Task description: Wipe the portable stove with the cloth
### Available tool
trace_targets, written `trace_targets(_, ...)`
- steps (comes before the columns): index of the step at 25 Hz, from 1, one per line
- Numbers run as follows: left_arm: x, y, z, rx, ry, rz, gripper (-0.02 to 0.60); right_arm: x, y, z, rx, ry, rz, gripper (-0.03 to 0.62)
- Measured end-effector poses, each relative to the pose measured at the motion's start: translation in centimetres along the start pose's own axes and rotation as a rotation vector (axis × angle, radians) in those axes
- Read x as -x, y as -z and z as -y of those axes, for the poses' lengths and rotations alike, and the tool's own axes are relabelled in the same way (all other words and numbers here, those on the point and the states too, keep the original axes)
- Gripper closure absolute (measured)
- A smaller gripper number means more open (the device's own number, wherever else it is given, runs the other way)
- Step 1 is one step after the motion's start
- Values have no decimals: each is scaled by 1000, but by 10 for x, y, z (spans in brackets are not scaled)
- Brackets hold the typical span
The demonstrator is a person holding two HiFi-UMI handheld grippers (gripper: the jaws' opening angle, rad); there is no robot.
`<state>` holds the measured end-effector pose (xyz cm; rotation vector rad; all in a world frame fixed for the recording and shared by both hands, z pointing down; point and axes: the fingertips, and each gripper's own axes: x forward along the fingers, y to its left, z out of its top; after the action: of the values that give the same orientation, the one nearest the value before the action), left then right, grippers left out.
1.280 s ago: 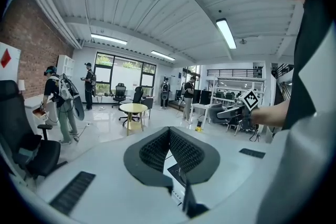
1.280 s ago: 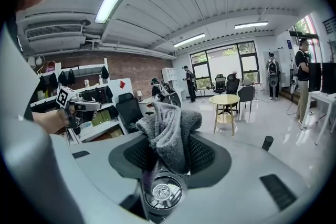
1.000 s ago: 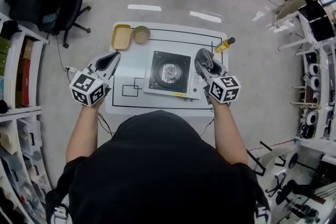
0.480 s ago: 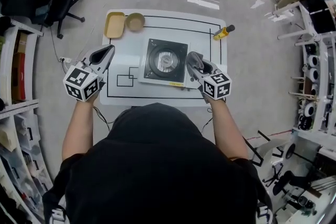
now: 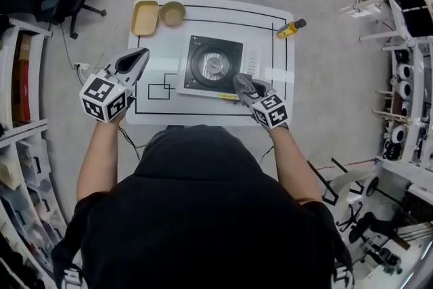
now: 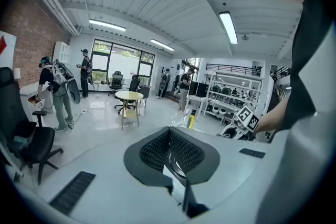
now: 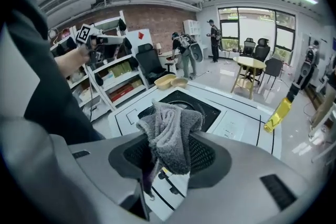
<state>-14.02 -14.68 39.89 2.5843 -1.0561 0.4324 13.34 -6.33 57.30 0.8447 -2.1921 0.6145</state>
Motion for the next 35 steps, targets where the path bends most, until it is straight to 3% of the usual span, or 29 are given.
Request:
trace_targets(6, 1, 15, 1, 16, -1, -16, 558, -19, 41, -36, 162, -100, -120, 396)
trace_targets(14, 2, 37, 0, 44, -12, -47, 558, -47, 87, -44, 372, -95, -286, 396)
trace_targets(35, 13, 66, -14, 100, -32, -73, 558, -105, 50, -98, 445, -249, -295, 396)
